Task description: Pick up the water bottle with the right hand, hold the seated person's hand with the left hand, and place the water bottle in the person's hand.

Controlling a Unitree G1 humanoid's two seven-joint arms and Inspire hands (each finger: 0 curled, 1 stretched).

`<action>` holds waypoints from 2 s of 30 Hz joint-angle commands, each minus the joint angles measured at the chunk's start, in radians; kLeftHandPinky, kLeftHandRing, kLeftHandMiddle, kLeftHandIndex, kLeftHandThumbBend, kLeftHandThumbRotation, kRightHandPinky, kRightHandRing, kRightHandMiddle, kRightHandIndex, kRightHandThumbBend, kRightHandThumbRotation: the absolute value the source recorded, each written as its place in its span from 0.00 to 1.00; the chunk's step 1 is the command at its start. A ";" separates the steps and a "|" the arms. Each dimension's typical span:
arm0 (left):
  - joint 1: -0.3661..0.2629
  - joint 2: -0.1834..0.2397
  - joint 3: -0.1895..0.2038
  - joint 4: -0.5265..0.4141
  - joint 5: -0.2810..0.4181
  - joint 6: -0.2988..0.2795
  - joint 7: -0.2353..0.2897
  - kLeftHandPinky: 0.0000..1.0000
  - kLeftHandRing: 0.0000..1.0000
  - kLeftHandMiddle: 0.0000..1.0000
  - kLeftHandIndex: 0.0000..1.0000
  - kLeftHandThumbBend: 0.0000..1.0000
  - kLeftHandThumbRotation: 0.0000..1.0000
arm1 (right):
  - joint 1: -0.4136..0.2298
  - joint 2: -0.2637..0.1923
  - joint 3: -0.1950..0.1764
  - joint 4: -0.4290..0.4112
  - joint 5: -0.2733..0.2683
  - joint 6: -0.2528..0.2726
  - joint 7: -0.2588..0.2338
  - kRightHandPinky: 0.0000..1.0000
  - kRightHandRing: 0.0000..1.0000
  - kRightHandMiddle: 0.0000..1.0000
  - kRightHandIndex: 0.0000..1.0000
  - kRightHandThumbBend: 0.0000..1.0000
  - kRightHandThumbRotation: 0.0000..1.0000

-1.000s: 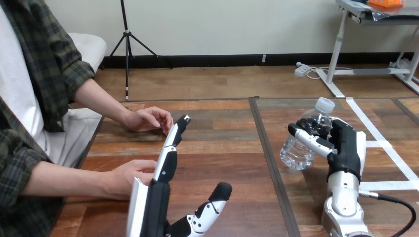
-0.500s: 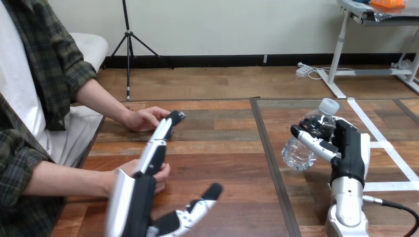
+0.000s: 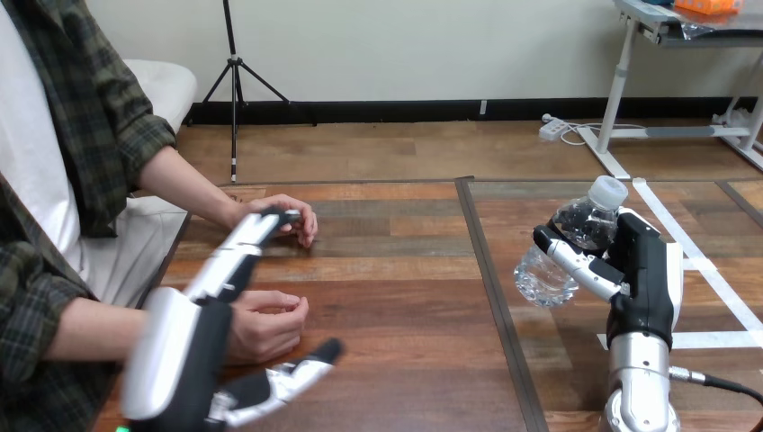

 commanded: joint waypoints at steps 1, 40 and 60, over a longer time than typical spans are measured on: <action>-0.012 0.027 0.062 -0.106 0.038 0.082 -0.021 0.77 0.88 0.91 0.86 0.81 0.13 | -0.016 0.027 0.009 -0.125 0.016 -0.059 0.027 0.43 0.50 0.54 0.54 0.72 0.00; -0.071 0.207 0.085 -0.217 0.499 0.603 -0.249 0.81 0.83 0.84 0.81 0.91 0.15 | 0.151 0.093 0.044 -0.400 0.046 -0.087 0.193 0.40 0.44 0.48 0.51 0.72 0.00; -0.180 0.245 -0.023 -0.133 0.624 0.758 -0.421 0.82 0.83 0.83 0.81 0.91 0.16 | 0.186 0.106 0.066 -0.487 0.037 -0.036 0.197 0.42 0.45 0.48 0.51 0.71 0.00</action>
